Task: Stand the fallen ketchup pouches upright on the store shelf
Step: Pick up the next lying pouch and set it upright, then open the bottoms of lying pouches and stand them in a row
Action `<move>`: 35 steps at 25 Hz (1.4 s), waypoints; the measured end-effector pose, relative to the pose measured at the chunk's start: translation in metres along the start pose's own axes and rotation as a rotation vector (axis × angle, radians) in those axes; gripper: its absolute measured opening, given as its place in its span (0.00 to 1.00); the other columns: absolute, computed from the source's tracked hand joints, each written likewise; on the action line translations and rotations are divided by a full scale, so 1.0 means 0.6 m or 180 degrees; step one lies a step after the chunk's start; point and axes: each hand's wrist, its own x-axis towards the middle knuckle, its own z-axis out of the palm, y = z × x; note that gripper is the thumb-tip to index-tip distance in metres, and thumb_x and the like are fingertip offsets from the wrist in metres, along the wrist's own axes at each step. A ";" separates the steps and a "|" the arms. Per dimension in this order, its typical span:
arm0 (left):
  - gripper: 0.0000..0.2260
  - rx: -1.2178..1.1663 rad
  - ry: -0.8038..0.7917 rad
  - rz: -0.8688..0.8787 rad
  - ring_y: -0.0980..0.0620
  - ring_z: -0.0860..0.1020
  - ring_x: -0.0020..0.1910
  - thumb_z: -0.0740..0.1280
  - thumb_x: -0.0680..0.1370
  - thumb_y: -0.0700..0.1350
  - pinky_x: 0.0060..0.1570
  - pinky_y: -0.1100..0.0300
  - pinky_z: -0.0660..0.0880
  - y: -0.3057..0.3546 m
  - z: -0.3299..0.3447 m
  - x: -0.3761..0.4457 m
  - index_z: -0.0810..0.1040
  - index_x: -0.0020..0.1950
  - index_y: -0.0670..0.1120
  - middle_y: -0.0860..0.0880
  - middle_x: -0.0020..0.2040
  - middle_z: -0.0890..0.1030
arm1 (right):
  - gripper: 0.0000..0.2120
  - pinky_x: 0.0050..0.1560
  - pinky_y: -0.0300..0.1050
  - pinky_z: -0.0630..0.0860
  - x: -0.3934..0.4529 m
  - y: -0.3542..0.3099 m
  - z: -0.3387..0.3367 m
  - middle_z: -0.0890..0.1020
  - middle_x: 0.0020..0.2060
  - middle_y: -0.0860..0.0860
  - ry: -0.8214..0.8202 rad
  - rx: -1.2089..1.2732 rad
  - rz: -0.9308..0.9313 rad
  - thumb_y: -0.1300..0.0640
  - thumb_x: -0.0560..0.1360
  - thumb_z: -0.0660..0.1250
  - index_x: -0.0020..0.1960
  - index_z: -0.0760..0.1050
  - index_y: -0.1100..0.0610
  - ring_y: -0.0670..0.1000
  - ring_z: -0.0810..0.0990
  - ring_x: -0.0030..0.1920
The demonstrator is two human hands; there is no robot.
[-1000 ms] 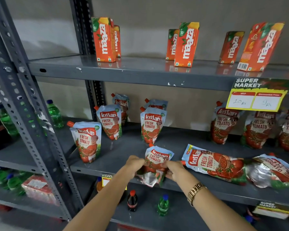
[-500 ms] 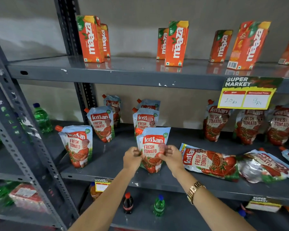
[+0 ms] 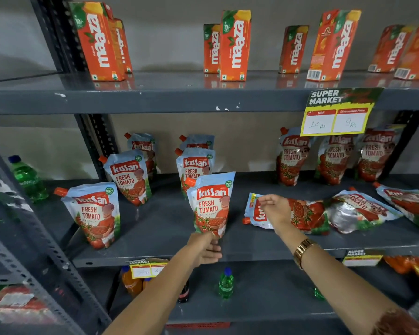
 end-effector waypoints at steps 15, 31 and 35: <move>0.24 -0.0487 -0.0393 -0.0117 0.42 0.74 0.65 0.60 0.79 0.47 0.58 0.51 0.74 0.048 0.296 -0.013 0.63 0.70 0.35 0.37 0.68 0.72 | 0.12 0.53 0.46 0.74 0.153 0.042 -0.186 0.81 0.56 0.61 -0.0912 -0.2120 -0.0117 0.61 0.73 0.60 0.52 0.78 0.65 0.60 0.78 0.57; 0.14 -0.0710 0.1394 0.0257 0.39 0.79 0.54 0.73 0.69 0.35 0.57 0.47 0.77 0.051 0.315 0.061 0.76 0.52 0.33 0.36 0.56 0.81 | 0.07 0.33 0.43 0.80 0.110 0.102 -0.200 0.84 0.31 0.56 -0.1849 0.0368 0.1491 0.63 0.69 0.70 0.43 0.77 0.67 0.52 0.83 0.31; 0.12 -0.0956 0.1395 0.0480 0.41 0.79 0.53 0.71 0.68 0.30 0.54 0.52 0.76 0.060 0.317 0.061 0.78 0.51 0.33 0.36 0.55 0.81 | 0.05 0.22 0.39 0.72 0.102 0.089 -0.201 0.77 0.28 0.59 -0.1357 0.0785 0.1774 0.71 0.66 0.66 0.42 0.74 0.68 0.52 0.76 0.21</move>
